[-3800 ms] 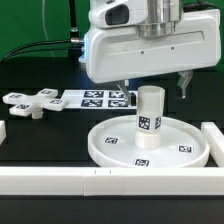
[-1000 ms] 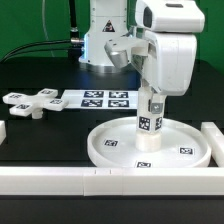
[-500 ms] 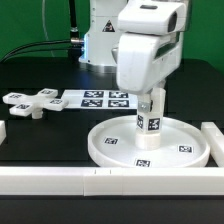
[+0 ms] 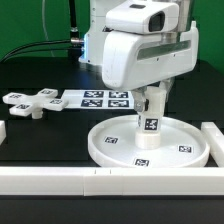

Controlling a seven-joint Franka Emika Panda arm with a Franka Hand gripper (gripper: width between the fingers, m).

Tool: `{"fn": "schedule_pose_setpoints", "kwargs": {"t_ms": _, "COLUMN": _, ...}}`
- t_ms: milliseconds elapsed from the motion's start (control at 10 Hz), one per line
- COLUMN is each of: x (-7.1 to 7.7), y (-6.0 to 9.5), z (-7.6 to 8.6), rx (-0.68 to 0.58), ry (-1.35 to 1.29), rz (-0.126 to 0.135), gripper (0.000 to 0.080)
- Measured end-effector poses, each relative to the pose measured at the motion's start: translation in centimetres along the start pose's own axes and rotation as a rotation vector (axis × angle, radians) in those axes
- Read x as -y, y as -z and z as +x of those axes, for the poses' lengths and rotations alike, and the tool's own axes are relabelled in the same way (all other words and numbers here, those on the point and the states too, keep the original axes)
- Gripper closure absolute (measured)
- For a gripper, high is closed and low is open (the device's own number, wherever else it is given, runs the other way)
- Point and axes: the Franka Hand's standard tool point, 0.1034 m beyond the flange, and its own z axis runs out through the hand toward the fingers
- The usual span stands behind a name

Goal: Assemble round table

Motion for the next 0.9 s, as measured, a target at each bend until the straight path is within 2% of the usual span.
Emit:
{"fn": "schedule_pose_setpoints", "kwargs": {"t_ms": 200, "x": 0.0, "y": -0.06, "z": -0.19, "rx": -0.011, "ry": -0.244, "rz": 0.017, "gripper": 0.0392}}
{"fn": "schedule_pose_setpoints", "kwargs": {"t_ms": 400, "x": 0.1, "y": -0.14, "z": -0.16, "rx": -0.019, "ry": -0.45, "rz": 0.022, "gripper": 0.0392}}
{"fn": "schedule_pose_setpoints", "kwargs": {"t_ms": 600, "x": -0.11, "y": -0.15, "z": -0.3, "rx": -0.024, "ry": -0.706, "rz": 0.06, "gripper": 0.0392}}
{"fn": "schedule_pose_setpoints", "kwargs": {"t_ms": 900, "x": -0.12, "y": -0.21, "z": -0.4, "rx": -0.018, "ry": -0.961, "rz": 0.071, "gripper": 0.0392}}
